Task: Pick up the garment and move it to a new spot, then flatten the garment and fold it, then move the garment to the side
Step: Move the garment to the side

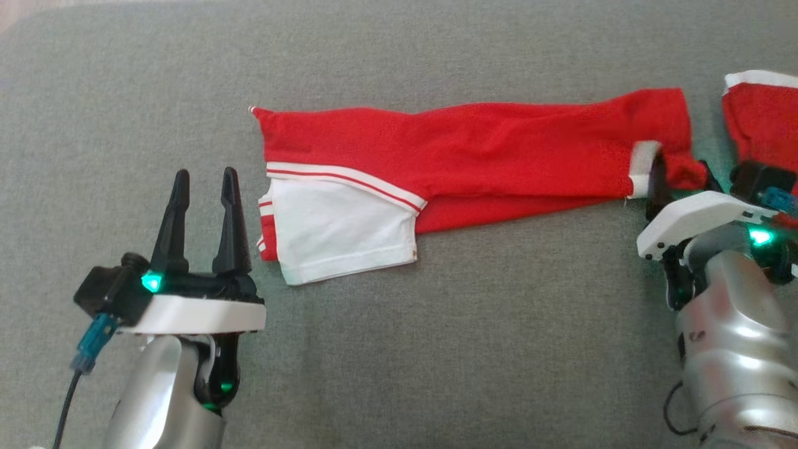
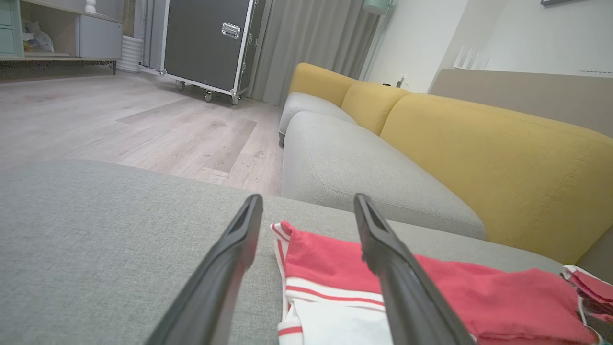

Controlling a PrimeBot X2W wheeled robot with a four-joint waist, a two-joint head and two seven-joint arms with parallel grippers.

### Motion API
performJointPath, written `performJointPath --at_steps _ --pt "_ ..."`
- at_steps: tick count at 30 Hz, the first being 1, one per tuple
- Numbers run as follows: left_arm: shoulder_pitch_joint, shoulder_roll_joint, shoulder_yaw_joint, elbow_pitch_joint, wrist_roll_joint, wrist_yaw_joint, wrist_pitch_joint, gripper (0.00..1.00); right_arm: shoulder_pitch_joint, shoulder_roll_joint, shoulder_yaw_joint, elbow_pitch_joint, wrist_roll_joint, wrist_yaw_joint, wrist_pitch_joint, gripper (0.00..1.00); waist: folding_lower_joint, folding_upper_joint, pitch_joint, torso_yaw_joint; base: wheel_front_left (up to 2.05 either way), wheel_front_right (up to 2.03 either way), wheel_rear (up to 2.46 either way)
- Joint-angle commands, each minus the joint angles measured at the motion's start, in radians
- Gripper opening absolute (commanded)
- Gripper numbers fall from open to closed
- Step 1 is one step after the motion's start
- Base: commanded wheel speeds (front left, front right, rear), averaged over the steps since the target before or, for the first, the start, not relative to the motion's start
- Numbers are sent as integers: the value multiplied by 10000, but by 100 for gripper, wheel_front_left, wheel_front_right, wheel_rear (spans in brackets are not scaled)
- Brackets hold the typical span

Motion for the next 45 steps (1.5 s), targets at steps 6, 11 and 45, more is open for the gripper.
performJointPath --at_steps 6,11,45 --pt "-590 237 182 -292 -90 -56 -51 100 -756 50 -323 837 -814 -7 354 69 -2 0 192 147 0 0 0" --pt "-600 205 233 -236 -108 -57 -51 100 -1098 50 -294 1045 -1030 -7 -174 0 -2 0 89 -11 0 0 0" --pt "300 28 556 -550 76 -57 -51 100 -368 39 4780 -2208 2316 -7 -227 0 -2 0 -1888 162 0 0 0"
